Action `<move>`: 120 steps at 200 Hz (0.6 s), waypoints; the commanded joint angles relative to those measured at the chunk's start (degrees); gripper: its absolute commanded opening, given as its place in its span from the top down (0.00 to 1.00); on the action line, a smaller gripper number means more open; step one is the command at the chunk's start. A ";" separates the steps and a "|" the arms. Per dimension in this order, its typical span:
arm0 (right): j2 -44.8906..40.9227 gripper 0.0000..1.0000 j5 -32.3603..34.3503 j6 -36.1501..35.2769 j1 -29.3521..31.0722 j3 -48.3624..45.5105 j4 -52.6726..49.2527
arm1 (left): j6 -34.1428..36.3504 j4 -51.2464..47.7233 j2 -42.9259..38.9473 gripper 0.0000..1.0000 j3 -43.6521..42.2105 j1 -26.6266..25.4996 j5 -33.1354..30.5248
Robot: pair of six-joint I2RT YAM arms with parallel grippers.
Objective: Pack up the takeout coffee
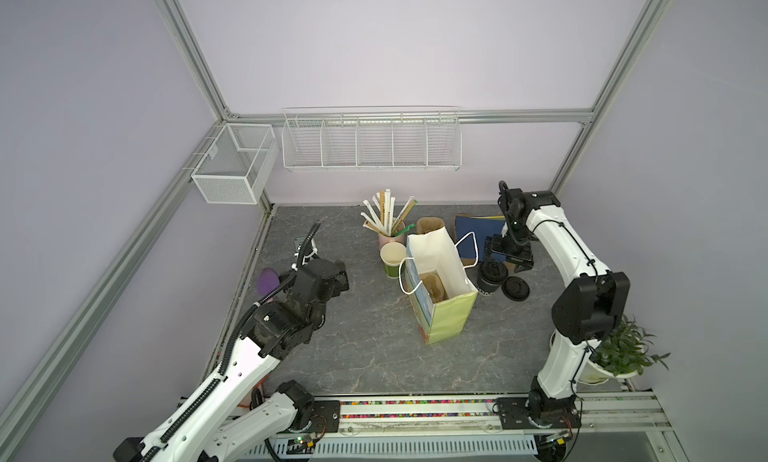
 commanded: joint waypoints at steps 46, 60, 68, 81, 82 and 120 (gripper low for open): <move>2.25 0.08 2.87 -2.95 1.56 -2.66 0.42 | 0.23 -1.16 -0.43 0.01 -0.13 0.24 -1.84; 1.99 0.07 2.83 -3.66 1.67 -3.56 2.08 | 0.19 -1.13 -0.45 0.01 -0.17 0.24 -1.93; 1.99 0.07 3.95 -3.65 1.69 -3.62 2.46 | 0.19 -1.07 -0.49 0.01 -0.24 0.24 -2.00; 1.99 0.06 5.34 -3.68 1.69 -3.75 2.84 | 0.27 -0.98 -0.52 0.01 -0.34 0.24 -2.02; 1.99 0.06 5.36 -3.70 1.69 -3.78 2.94 | 0.27 -0.94 -0.52 0.01 -0.34 0.24 -2.02; 2.14 0.02 5.62 -4.16 3.32 -3.95 4.48 | 0.40 -0.63 -0.76 0.01 -0.60 0.24 -2.37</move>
